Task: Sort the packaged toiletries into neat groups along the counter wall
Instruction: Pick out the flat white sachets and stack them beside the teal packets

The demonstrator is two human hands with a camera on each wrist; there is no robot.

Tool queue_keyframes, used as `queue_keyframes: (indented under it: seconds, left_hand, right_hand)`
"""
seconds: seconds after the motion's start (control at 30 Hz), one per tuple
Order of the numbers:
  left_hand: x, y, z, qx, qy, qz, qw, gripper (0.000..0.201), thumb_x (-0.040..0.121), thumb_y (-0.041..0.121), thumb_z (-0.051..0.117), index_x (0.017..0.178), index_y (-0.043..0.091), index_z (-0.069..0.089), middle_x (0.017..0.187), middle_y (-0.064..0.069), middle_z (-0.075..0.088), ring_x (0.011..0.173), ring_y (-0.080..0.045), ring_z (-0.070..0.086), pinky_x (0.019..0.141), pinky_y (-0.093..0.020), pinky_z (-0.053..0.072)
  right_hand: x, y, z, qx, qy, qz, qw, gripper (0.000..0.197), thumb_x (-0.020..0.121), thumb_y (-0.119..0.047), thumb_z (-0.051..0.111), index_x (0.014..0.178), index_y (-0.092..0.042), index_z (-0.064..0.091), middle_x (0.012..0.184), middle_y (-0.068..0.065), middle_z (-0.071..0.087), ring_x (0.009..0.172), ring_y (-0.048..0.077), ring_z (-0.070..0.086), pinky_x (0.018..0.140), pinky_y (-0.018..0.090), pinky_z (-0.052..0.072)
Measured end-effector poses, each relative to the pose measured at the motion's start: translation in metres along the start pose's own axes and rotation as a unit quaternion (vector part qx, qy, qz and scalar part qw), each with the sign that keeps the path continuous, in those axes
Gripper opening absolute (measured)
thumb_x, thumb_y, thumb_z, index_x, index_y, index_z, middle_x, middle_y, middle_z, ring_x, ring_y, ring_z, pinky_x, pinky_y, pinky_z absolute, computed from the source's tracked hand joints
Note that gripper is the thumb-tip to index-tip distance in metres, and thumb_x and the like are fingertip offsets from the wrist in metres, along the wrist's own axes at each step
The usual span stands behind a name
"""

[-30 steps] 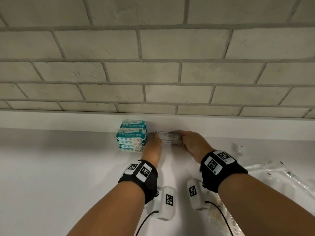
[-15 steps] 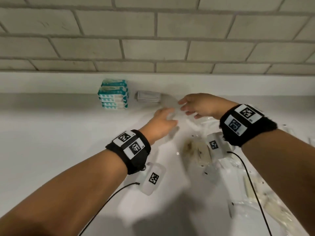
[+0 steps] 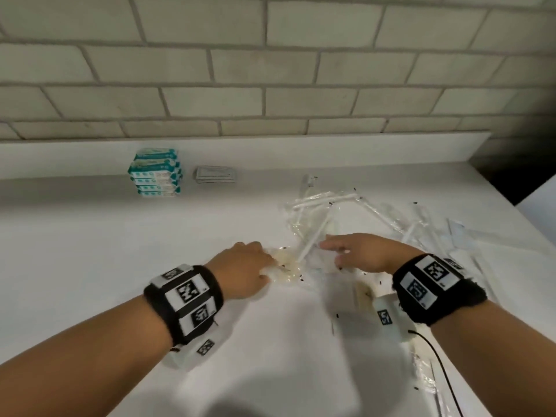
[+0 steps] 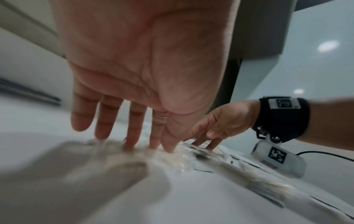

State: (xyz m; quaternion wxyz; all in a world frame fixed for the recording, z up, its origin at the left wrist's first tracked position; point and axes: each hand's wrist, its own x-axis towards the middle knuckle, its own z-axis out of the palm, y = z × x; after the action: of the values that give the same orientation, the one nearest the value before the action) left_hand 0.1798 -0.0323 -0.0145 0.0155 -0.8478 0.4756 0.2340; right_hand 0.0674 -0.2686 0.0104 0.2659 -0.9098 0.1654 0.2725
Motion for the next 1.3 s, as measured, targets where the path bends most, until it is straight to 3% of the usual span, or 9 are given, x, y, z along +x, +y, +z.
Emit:
queue_keyframes:
  seconds: [0.07, 0.13, 0.33, 0.53, 0.67, 0.77, 0.93, 1.13, 1.3]
  left_hand:
    - [-0.009, 0.004, -0.003, 0.035, 0.001, -0.028, 0.999, 0.027, 0.096, 0.030, 0.034, 0.094, 0.024, 0.061, 0.092, 0.002, 0.053, 0.089, -0.021, 0.054, 0.075, -0.033, 0.044]
    - [-0.009, 0.010, -0.004, 0.040, 0.013, -0.046, 0.998, 0.030, 0.095, 0.029, 0.033, 0.076, 0.020, 0.054, 0.080, 0.003, 0.050, 0.076, -0.017, 0.052, 0.065, -0.029, 0.040]
    - [0.022, 0.036, 0.006, 0.007, 0.080, 0.049, 0.996, 0.037, 0.096, 0.035, 0.044, 0.132, 0.031, 0.053, 0.134, 0.007, 0.046, 0.117, -0.021, 0.045, 0.098, -0.034, 0.039]
    - [0.033, 0.046, 0.001, 0.144, 0.095, -0.064, 0.983, 0.030, 0.096, 0.022, 0.033, 0.106, 0.014, 0.061, 0.109, -0.005, 0.056, 0.091, -0.023, 0.050, 0.072, -0.030, 0.033]
    - [0.041, 0.047, 0.008, 0.066, 0.141, -0.030, 0.987, 0.036, 0.094, 0.022, 0.042, 0.128, 0.025, 0.056, 0.119, 0.000, 0.053, 0.106, -0.022, 0.051, 0.083, -0.029, 0.036]
    - [0.043, 0.052, 0.011, 0.075, 0.098, -0.008, 0.992, 0.047, 0.094, 0.021, 0.040, 0.139, 0.034, 0.046, 0.130, 0.003, 0.050, 0.115, -0.022, 0.046, 0.093, -0.032, 0.035]
    - [0.042, 0.053, -0.002, 0.131, 0.115, -0.109, 0.979, 0.036, 0.090, 0.016, 0.040, 0.120, 0.017, 0.060, 0.117, -0.004, 0.053, 0.103, -0.024, 0.050, 0.083, -0.031, 0.040]
    - [0.065, 0.078, -0.003, 0.052, 0.142, -0.123, 0.981, 0.047, 0.094, 0.047, 0.045, 0.127, 0.013, 0.049, 0.122, -0.007, 0.053, 0.106, -0.027, 0.055, 0.086, -0.036, 0.043]
    - [0.072, 0.073, -0.013, 0.100, 0.063, -0.232, 0.965, 0.077, 0.077, 0.070, 0.056, 0.130, 0.015, 0.046, 0.127, -0.009, 0.047, 0.114, -0.027, 0.049, 0.090, -0.038, 0.042]
  right_hand:
    - [-0.008, 0.009, -0.002, 0.066, 0.022, -0.033, 0.997, 0.043, 0.096, -0.013, 0.051, 0.135, -0.031, 0.053, 0.143, -0.012, 0.047, 0.124, 0.008, 0.049, 0.099, 0.022, 0.038]
    - [-0.012, 0.014, -0.003, 0.089, 0.080, -0.049, 0.992, 0.036, 0.096, -0.014, 0.051, 0.125, -0.032, 0.061, 0.136, -0.011, 0.054, 0.120, 0.008, 0.051, 0.095, 0.021, 0.038]
    - [0.000, 0.013, 0.007, -0.183, -0.001, -0.064, 0.981, 0.048, 0.099, -0.024, 0.042, 0.144, -0.038, 0.039, 0.158, -0.009, 0.022, 0.145, 0.021, 0.018, 0.117, 0.042, 0.015]
    - [-0.002, 0.038, -0.020, -0.332, 0.063, 0.046, 0.940, 0.043, 0.091, -0.013, 0.037, 0.128, -0.025, 0.057, 0.124, 0.003, 0.053, 0.114, 0.024, 0.047, 0.100, 0.042, 0.040]
    - [0.002, 0.030, -0.010, -0.284, 0.076, -0.091, 0.952, 0.056, 0.092, -0.005, 0.038, 0.137, -0.037, 0.048, 0.144, -0.002, 0.044, 0.126, 0.024, 0.045, 0.106, 0.043, 0.037]
    - [0.008, 0.025, -0.002, -0.265, 0.000, -0.077, 0.961, 0.060, 0.093, -0.006, 0.036, 0.144, -0.038, 0.037, 0.157, -0.005, 0.024, 0.139, 0.026, 0.032, 0.112, 0.045, 0.030]
    - [0.008, 0.036, -0.018, -0.287, 0.091, 0.013, 0.954, 0.047, 0.085, -0.004, 0.044, 0.127, -0.018, 0.058, 0.121, 0.005, 0.055, 0.108, 0.027, 0.054, 0.096, 0.041, 0.044]
    - [0.003, 0.021, 0.006, -0.204, 0.127, -0.124, 0.963, 0.030, 0.095, -0.029, 0.040, 0.101, -0.022, 0.068, 0.098, -0.003, 0.064, 0.089, 0.020, 0.061, 0.080, 0.034, 0.051]
    - [0.000, 0.019, 0.006, -0.183, 0.074, -0.147, 0.969, 0.010, 0.090, -0.035, 0.053, 0.093, -0.032, 0.062, 0.107, -0.009, 0.054, 0.106, 0.020, 0.054, 0.087, 0.032, 0.044]
